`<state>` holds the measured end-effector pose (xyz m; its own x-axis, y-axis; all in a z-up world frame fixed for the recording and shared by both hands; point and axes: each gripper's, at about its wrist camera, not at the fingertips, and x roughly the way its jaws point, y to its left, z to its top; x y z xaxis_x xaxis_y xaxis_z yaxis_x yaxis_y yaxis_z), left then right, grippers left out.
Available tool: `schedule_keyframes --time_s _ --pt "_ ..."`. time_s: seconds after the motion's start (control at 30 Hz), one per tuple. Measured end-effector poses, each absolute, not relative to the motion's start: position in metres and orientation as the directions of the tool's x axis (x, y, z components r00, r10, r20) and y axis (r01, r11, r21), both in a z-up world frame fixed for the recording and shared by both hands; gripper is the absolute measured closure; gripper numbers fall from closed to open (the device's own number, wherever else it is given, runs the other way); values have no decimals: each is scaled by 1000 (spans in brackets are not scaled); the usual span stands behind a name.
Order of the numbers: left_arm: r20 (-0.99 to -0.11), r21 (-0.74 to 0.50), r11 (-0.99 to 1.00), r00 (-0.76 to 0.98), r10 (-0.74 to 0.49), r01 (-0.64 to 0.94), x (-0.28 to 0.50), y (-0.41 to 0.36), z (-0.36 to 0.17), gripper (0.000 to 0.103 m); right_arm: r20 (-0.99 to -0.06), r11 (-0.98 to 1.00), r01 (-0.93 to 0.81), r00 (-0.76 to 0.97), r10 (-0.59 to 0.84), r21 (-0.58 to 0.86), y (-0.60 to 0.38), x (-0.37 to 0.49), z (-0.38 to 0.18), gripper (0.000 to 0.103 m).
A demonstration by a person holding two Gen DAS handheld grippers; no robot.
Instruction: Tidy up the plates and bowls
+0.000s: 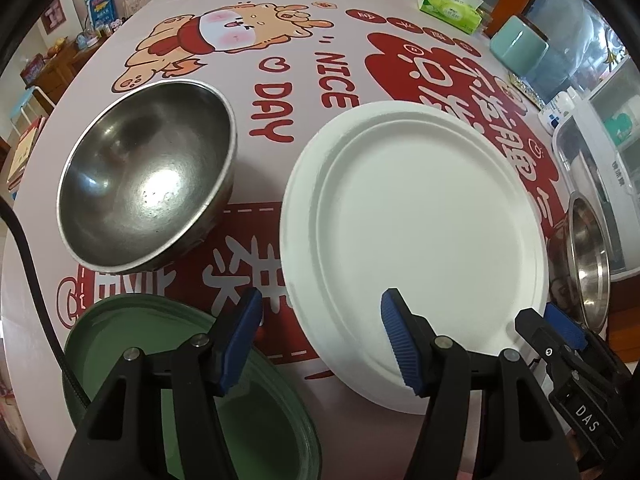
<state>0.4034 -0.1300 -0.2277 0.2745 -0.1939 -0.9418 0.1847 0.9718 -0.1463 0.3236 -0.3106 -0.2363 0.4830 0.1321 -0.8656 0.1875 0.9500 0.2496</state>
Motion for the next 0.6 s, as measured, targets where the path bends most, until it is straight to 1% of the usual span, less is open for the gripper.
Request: schedule_keyframes --time_s 0.07,0.3,0.6 --pt "-946 -131 975 270 -178 182 404 -132 -230 46 -875 958 182 470 114 223 -307 326 -237 50" --pt "-951 -104 974 266 -157 203 405 -139 -233 48 -890 974 169 451 61 153 -299 330 -241 50" --pt "-956 -74 973 263 -132 219 404 -143 -234 48 -894 976 161 444 60 145 -297 331 -241 51"
